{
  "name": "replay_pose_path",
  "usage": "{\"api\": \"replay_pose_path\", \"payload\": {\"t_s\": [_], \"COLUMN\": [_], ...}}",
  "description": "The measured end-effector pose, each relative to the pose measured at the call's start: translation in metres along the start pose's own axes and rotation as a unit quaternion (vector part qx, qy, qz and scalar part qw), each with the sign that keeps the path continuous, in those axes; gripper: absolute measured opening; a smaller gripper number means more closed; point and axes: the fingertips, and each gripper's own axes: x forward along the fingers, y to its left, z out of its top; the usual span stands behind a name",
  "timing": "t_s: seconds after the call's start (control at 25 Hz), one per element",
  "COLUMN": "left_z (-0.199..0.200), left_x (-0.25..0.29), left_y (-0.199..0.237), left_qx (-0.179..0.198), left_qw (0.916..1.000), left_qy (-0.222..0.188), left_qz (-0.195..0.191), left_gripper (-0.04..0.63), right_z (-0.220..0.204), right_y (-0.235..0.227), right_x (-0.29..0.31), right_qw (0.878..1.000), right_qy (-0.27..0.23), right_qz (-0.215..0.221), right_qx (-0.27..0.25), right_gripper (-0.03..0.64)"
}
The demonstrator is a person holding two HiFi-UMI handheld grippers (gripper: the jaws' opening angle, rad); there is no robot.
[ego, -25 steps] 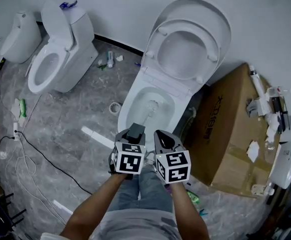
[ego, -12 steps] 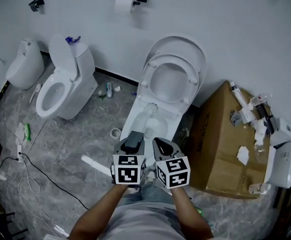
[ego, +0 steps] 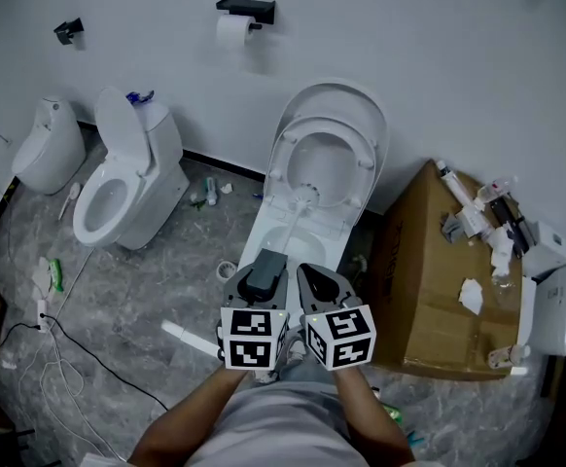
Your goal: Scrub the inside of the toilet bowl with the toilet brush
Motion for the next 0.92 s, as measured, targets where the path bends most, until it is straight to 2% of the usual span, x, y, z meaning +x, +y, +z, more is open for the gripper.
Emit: {"api": "replay_pose_path", "payload": {"t_s": [0.92], "left_z": [-0.006], "left_x": [-0.009], "left_y": [0.007], "left_qx": [-0.001], "left_qw": [1.0000], "left_qy": [-0.001], "left_qz": [-0.001], "left_gripper": [0.156], "right_z": [0.003], "right_y": [0.014], "right_x": [-0.004], "right_qw": [1.000], "right_qy": [-0.012], "right_qz": [-0.012], "right_qx": [-0.002], "right_gripper": [-0.002]}}
